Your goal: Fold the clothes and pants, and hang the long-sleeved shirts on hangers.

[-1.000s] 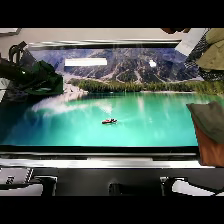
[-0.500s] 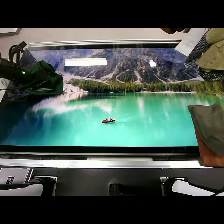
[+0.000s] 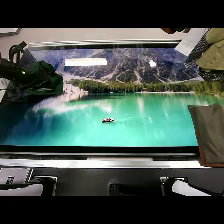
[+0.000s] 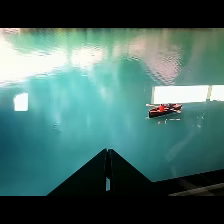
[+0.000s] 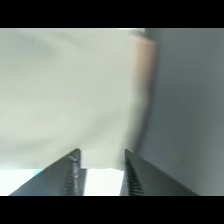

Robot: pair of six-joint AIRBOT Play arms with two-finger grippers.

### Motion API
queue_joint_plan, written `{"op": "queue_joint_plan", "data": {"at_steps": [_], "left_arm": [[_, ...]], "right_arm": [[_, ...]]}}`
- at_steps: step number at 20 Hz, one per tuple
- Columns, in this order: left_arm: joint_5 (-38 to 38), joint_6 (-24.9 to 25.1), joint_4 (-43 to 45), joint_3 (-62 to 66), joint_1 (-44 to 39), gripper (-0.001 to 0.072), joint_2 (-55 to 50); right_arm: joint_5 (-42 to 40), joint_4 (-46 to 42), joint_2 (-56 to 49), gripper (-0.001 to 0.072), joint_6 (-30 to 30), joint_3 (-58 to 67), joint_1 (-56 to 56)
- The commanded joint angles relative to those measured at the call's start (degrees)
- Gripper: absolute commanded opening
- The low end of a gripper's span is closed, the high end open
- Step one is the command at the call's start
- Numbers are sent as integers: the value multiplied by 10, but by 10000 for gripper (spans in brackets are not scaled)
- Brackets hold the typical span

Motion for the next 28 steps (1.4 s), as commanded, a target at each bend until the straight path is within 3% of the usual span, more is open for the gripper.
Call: {"op": "queue_joint_plan", "data": {"at_steps": [1, 3, 5, 12, 15, 28], "left_arm": [[0, 12, 7, 0, 2, 15, 1], [0, 17, 33, 0, 3, 15, 6], [6, 32, 61, -7, 4, 15, 18], [52, 57, 71, -114, 4, 16, 89], [18, 54, 71, -121, 4, 16, 88], [18, 55, 71, -121, 3, 17, 87]], "right_arm": [[176, 160, 31, 266, -119, 29, 69], [188, 202, 32, 179, -189, 39, 159], [177, 208, 33, 166, -226, 39, 258], [187, 207, 33, 73, -204, 39, 529], [199, 205, 33, 72, -206, 39, 558], [178, 202, 33, 72, -206, 39, 558]]}}
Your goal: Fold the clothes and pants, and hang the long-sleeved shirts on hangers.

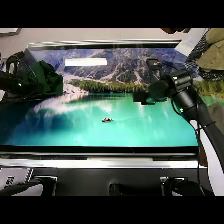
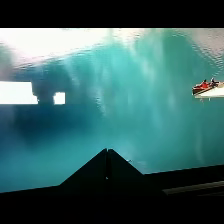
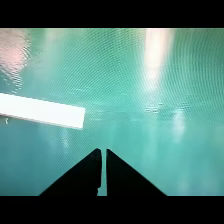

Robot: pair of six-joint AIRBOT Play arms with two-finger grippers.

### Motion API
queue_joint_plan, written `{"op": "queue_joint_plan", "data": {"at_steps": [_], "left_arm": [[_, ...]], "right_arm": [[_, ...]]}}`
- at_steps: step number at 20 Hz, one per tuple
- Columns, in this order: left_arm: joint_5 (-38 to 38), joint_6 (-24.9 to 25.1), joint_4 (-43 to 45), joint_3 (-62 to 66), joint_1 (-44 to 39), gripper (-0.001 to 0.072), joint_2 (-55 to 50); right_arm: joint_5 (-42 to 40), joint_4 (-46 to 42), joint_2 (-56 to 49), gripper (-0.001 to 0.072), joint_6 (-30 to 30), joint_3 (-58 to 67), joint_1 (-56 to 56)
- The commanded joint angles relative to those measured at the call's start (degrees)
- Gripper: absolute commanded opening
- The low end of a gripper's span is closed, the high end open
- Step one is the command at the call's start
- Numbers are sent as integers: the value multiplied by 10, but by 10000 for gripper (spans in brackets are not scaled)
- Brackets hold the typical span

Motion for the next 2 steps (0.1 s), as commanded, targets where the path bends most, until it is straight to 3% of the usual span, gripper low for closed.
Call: {"op": "queue_joint_plan", "data": {"at_steps": [1, 2], "left_arm": [[-1, 0, 0, 0, 0, 16, 0], [-1, 0, 0, 0, 0, 16, 0]], "right_arm": [[0, 0, 0, 72, 1, 0, 1], [0, 0, 0, 72, 1, 0, 1]]}}
